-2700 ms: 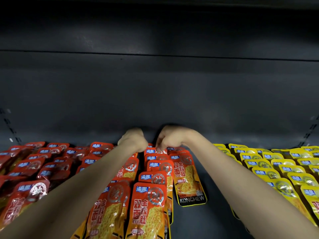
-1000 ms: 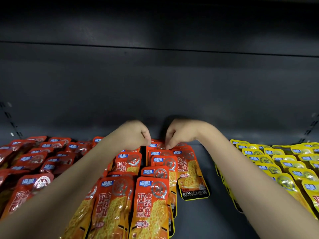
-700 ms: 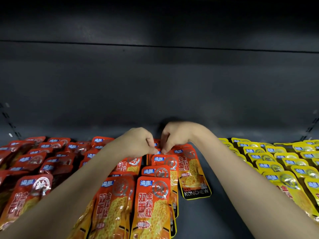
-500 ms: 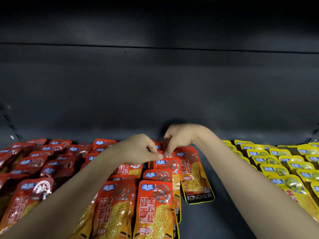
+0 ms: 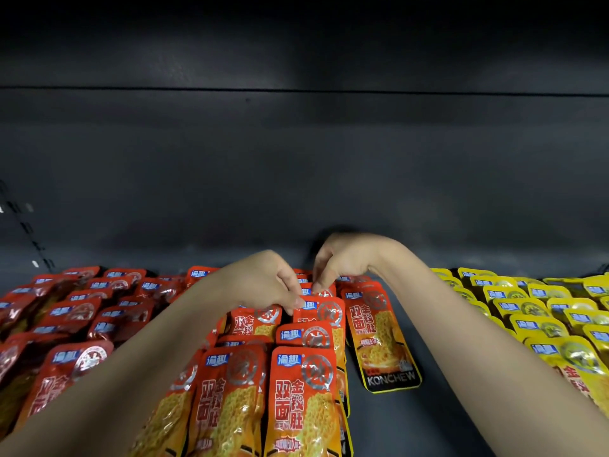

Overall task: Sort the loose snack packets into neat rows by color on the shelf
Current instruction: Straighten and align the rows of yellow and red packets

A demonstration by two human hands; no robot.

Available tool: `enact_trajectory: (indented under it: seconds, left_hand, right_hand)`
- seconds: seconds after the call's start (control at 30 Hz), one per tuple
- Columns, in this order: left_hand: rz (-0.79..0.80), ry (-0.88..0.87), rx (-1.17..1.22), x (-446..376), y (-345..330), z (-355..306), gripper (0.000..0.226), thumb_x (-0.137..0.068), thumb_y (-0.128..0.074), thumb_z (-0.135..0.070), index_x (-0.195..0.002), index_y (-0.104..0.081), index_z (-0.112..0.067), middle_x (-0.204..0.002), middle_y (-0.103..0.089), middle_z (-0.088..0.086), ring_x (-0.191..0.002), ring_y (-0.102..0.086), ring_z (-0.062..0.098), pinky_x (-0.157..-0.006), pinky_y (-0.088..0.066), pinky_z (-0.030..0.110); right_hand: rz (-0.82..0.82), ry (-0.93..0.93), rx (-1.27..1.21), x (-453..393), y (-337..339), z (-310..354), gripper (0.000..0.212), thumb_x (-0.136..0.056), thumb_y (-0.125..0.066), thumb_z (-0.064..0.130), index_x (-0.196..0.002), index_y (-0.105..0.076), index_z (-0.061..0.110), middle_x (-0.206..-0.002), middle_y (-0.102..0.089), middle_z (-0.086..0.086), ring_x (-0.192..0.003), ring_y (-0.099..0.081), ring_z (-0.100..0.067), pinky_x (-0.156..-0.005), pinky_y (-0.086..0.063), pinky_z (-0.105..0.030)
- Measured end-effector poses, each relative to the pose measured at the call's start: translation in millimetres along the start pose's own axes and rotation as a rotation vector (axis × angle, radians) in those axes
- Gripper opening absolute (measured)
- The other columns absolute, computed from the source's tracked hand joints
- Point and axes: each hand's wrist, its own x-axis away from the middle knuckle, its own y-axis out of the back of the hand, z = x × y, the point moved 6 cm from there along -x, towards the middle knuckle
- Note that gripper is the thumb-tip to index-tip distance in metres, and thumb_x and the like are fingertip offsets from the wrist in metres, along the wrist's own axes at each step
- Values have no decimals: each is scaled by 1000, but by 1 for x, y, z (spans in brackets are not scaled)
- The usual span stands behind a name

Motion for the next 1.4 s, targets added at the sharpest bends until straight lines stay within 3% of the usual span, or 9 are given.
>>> enact_trajectory:
  seconds: [0.1,0.3,0.5,0.6,0.7,0.9,1.1,1.23,1.4]
  left_hand:
    - [-1,6,3,-1,2,2,3,-80,-75,-24,-76,-74,-23,-71,-74,-8,-77,-69,3,-86,-50,26]
    - [-4,31,2,3,4,4,6,-79,-74,-27,-78,-76,-21,-73,-74,-10,-79,-69,2,-89,-52,28]
    - [-115,21,34,10,19,2,9,-77,-77,-26,-83,-73,-21,-81,-73,-9,-78,-68,5,-76,-54,23]
    - [-129,-30,-5,20,26,-1,6,-79,-75,-27,-83,-72,-23,-75,-72,-11,-69,-67,0,-66,-50,17]
    - [-53,-109,-62,32,19,-6,3,-81,-73,-26,-78,-74,-28,-71,-71,-15,-68,-64,-7,-66,-49,12]
    - [50,-147,-102,39,-2,-6,6,-79,-75,-19,-85,-77,-21,-70,-71,-18,-72,-65,-4,-80,-54,23]
    - [224,-143,-245,45,-12,-9,18,-88,-64,-18,-104,-74,-17,-95,-73,-10,-83,-64,-2,-87,-53,22]
    - [286,-93,-261,42,-12,-10,14,-87,-67,-20,-100,-73,-19,-83,-68,-17,-83,-65,1,-87,-51,21]
    - [391,-75,-315,40,-14,-13,11,-85,-69,-22,-95,-71,-25,-81,-67,-21,-86,-66,5,-90,-52,24]
  right_hand:
    - [-2,-3,11,0,0,1,25,-78,-75,24,-102,-72,14,-92,-68,2,-83,-63,-14,-77,-50,-25]
    - [-12,-29,-3,0,0,-1,24,-78,-75,23,-99,-72,14,-90,-67,3,-87,-64,-17,-81,-51,-28]
    - [-130,10,22,14,10,8,18,-81,-72,27,-93,-70,14,-78,-61,7,-78,-59,-11,-65,-45,-20]
    - [-110,38,17,28,8,16,11,-81,-72,26,-85,-69,16,-72,-62,9,-65,-55,-3,-61,-43,-17]
    - [-116,52,42,39,-2,22,11,-77,-75,28,-80,-72,18,-72,-66,9,-64,-55,-1,-62,-43,-18]
    - [-215,22,119,50,-15,26,13,-70,-79,33,-76,-73,23,-73,-64,9,-75,-59,-8,-64,-45,-24]
    - [-212,-13,106,52,-24,27,16,-67,-82,31,-78,-74,23,-73,-63,10,-81,-61,-11,-64,-45,-22]
    - [-179,-26,97,55,-28,25,18,-66,-82,32,-79,-73,24,-80,-65,9,-83,-61,-11,-69,-46,-22]
    - [-155,-33,85,56,-30,22,26,-70,-80,28,-95,-76,22,-93,-69,6,-92,-62,-12,-78,-46,-24]
